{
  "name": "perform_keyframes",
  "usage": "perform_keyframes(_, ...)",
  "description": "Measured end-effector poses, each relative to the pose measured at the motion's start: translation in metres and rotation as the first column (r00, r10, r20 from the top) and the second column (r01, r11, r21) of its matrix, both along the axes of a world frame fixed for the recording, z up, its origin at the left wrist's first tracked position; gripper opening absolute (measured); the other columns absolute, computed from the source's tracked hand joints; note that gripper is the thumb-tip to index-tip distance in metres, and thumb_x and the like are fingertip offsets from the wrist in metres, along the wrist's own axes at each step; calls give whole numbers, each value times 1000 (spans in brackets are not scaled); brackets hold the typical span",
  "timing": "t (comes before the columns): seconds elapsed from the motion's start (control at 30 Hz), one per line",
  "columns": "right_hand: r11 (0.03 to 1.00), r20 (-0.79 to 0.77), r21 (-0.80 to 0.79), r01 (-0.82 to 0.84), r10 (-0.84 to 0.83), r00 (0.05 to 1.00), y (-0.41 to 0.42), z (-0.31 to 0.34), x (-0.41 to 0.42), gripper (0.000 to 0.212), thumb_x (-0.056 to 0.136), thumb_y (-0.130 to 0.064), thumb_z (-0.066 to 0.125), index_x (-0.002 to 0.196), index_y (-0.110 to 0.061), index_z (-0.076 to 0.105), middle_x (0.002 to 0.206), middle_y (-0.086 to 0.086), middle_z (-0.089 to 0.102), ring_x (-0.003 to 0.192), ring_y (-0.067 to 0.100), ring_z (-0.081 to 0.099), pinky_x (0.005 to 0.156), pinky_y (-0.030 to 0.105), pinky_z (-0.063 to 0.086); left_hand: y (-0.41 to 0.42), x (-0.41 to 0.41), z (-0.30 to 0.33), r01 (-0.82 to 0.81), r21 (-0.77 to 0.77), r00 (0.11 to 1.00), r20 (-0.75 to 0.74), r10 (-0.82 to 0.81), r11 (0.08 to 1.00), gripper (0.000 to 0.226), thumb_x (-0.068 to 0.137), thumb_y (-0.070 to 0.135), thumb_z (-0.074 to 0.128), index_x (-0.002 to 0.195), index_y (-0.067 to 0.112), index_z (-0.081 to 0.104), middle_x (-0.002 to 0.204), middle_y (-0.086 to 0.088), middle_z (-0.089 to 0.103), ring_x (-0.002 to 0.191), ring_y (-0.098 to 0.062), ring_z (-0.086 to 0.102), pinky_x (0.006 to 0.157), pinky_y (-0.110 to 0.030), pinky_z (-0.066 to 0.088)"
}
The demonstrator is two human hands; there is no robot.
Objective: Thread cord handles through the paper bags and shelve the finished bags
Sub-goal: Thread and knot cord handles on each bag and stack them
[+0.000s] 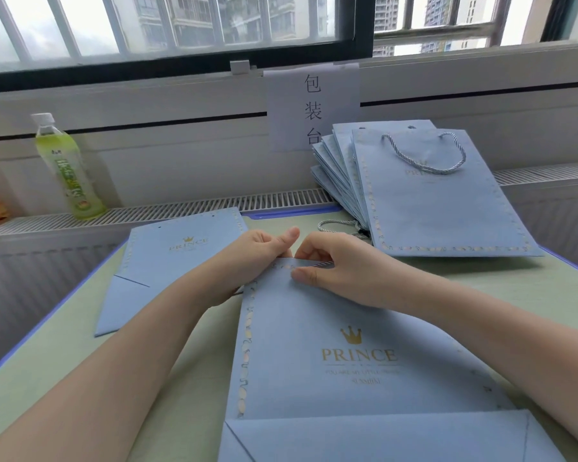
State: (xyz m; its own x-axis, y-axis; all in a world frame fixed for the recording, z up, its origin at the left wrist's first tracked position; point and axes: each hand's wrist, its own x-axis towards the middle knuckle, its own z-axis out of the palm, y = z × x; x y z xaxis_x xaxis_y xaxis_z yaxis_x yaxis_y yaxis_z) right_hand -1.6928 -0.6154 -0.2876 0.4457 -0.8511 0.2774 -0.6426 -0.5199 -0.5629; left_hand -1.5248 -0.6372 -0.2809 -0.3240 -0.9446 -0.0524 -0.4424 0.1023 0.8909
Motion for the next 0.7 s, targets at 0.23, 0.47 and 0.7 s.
perform_keyframes(0.23, 987, -71, -148, 63, -74, 995, 0, -5, -2, 26, 86, -42, 63, 99, -19, 58, 93, -7, 60, 88, 12, 54, 77, 27, 44, 0, 5, -3, 63, -103, 998, 23, -61, 993, 59, 81, 52, 59, 89, -5, 68, 85, -29, 66, 69, -24, 58, 65, -34, 46)
perform_keyframes(0.47, 888, -261, -444, 118, -255, 931, 0, 13, -15, 26, 96, -42, 45, 95, -19, 56, 96, -7, 60, 86, 19, 53, 67, 31, 38, -4, 6, 6, 14, -287, 990, 137, 27, 958, 48, 91, 37, 58, 61, 0, 53, 54, -6, 43, 47, -14, 34, 43, -18, 28)
perform_keyframes(0.7, 871, 18, -453, 190, -204, 979, 4, 16, -10, 29, 95, -44, 45, 83, -17, 45, 60, -8, 48, 56, 18, 45, 55, 34, 37, -11, 12, 8, 26, -514, 872, 431, 232, 858, 55, 97, 36, 46, 51, 20, 19, 41, 6, 18, 41, -13, 18, 48, -29, 18)
